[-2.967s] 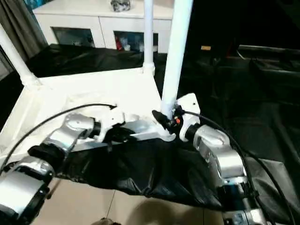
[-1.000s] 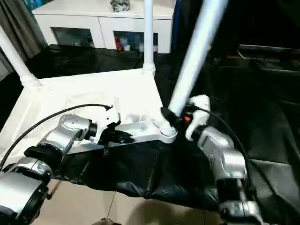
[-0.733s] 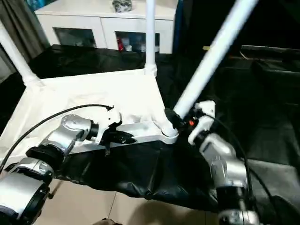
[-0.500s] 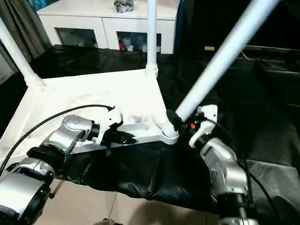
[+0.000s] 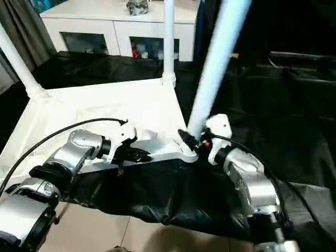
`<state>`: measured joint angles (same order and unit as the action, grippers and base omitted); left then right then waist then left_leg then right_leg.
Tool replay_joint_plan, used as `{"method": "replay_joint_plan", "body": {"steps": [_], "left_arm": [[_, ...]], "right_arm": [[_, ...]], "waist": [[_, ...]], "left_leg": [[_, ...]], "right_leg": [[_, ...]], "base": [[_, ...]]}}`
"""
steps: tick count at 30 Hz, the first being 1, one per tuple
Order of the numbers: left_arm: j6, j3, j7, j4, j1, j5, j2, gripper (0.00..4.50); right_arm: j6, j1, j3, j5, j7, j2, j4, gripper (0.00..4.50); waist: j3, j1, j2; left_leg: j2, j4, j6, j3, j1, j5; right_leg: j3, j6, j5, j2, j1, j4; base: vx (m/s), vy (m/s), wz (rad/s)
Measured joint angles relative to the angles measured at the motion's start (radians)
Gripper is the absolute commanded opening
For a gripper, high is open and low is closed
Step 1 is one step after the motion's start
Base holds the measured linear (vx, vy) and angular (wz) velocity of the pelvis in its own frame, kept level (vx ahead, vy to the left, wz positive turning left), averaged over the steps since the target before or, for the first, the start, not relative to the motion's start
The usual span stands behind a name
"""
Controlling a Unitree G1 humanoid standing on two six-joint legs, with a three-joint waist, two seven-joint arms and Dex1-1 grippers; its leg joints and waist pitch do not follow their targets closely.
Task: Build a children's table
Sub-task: Insert table leg to table base
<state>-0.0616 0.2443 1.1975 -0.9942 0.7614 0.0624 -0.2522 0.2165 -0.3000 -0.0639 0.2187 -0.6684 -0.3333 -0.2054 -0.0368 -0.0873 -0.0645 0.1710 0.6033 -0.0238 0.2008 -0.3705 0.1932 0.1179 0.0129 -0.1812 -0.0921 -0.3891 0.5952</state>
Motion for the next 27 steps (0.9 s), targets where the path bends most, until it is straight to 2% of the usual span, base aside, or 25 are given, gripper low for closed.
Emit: {"method": "replay_joint_plan", "body": {"steps": [3, 9, 11, 14, 17, 27], "left_arm": [[-0.007, 0.000, 0.016, 0.000, -0.005, 0.001, -0.006, 0.00], [-0.038, 0.010, 0.087, 0.001, -0.005, 0.003, -0.036, 0.00], [-0.052, 0.017, 0.127, 0.009, -0.008, 0.002, -0.047, 0.00], [-0.071, 0.031, 0.188, 0.030, -0.015, 0.002, -0.076, 0.00], [-0.080, 0.038, 0.228, 0.043, -0.021, 0.002, -0.096, 0.00], [-0.089, 0.037, 0.250, 0.068, -0.040, 0.003, -0.112, 0.00]], "right_arm": [[-0.001, -0.013, -0.005, -0.007, -0.033, -0.005, -0.016, 1.88], [-0.025, -0.040, -0.025, 0.011, -0.168, -0.033, -0.062, 1.88], [-0.025, -0.039, -0.032, 0.027, -0.223, -0.042, -0.062, 1.88], [-0.025, -0.026, -0.052, 0.048, -0.307, -0.063, -0.043, 1.88], [-0.026, -0.016, -0.065, 0.053, -0.356, -0.071, -0.028, 1.88], [-0.044, 0.001, -0.079, 0.059, -0.397, -0.064, -0.015, 1.88]], "waist": [[-0.001, 0.001, 0.003], [0.000, 0.001, 0.010], [0.000, 0.001, 0.015], [0.000, -0.003, 0.029], [0.000, -0.004, 0.036], [0.000, -0.008, 0.038]], "left_leg": [[-0.001, -0.005, 0.000, 0.000, 0.007, 0.000], [-0.001, -0.009, 0.000, 0.000, 0.006, 0.000], [0.000, -0.009, 0.000, 0.000, 0.006, 0.000], [0.000, -0.010, -0.002, 0.000, 0.006, 0.001], [0.000, -0.010, -0.003, 0.001, 0.006, 0.003], [0.000, -0.010, -0.004, 0.001, 0.008, 0.003]], "right_leg": [[0.000, -0.002, -0.002, 0.000, 0.006, -0.004], [0.001, -0.002, -0.003, 0.001, 0.005, -0.005], [0.001, -0.001, -0.003, 0.001, 0.005, -0.005], [0.001, 0.004, -0.003, 0.001, 0.005, -0.005], [0.001, 0.005, -0.003, 0.001, 0.005, -0.005], [0.001, 0.005, -0.003, 0.001, 0.006, -0.005]], "base": [[0.000, 0.000, 0.00], [0.000, 0.000, 0.00], [0.000, 0.000, 0.00], [0.000, 0.000, 0.00], [0.000, 0.000, 0.00], [0.000, 0.000, 0.00]]}}
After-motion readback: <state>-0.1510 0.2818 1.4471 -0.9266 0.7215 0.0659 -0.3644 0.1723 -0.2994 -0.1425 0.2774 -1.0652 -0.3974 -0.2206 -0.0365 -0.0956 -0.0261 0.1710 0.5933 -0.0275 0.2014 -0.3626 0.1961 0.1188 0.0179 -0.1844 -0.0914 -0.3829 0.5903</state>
